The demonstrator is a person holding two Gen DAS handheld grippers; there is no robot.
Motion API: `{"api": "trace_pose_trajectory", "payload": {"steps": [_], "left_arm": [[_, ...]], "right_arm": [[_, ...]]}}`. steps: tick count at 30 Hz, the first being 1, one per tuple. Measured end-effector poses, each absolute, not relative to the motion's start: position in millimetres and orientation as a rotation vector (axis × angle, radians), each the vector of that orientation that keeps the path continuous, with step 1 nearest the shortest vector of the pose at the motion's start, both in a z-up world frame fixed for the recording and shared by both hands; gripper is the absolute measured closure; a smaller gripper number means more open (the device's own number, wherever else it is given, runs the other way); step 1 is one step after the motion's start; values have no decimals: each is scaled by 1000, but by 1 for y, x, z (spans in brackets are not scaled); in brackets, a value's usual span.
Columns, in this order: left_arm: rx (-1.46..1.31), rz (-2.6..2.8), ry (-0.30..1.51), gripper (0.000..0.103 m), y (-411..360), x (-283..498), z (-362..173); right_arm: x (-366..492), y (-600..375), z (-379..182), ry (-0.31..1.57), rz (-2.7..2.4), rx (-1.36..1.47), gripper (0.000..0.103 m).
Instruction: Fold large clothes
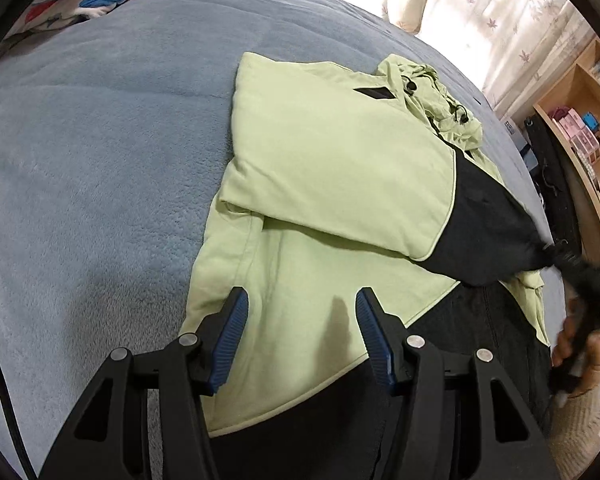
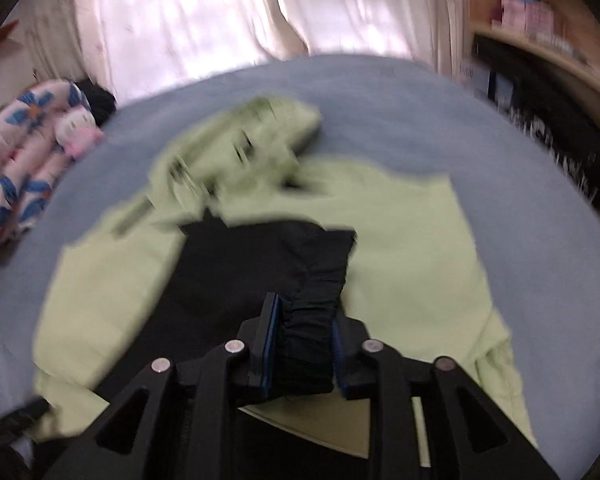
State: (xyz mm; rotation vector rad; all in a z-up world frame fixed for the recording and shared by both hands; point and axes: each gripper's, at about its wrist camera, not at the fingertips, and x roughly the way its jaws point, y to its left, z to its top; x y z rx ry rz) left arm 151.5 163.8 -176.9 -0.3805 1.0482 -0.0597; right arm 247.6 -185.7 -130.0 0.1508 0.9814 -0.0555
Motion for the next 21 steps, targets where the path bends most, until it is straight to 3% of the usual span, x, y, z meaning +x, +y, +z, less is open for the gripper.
{"api": "trace_pose_trajectory", "payload": {"steps": [4, 6, 7, 12, 20, 21], "left_arm": [[-371, -98, 1030, 48, 168, 162, -157], [-351, -97, 1016, 48, 174, 175, -146], [-348, -92, 1015, 48, 178, 180, -143], [-330, -42, 1018, 47, 197, 241, -140], [-409, 16, 1130, 48, 222, 326, -186], [-428, 8, 1132, 56, 222, 330, -189]], "right_arm": [[239, -220, -135, 1009, 33, 334, 70], [237, -232, -125, 969, 42, 369, 48], [238, -235, -119, 951, 44, 382, 46], [268, -245, -115, 963, 78, 404, 45], [313, -229, -157, 1088, 119, 389, 46], [313, -225, -157, 1087, 126, 362, 52]]}}
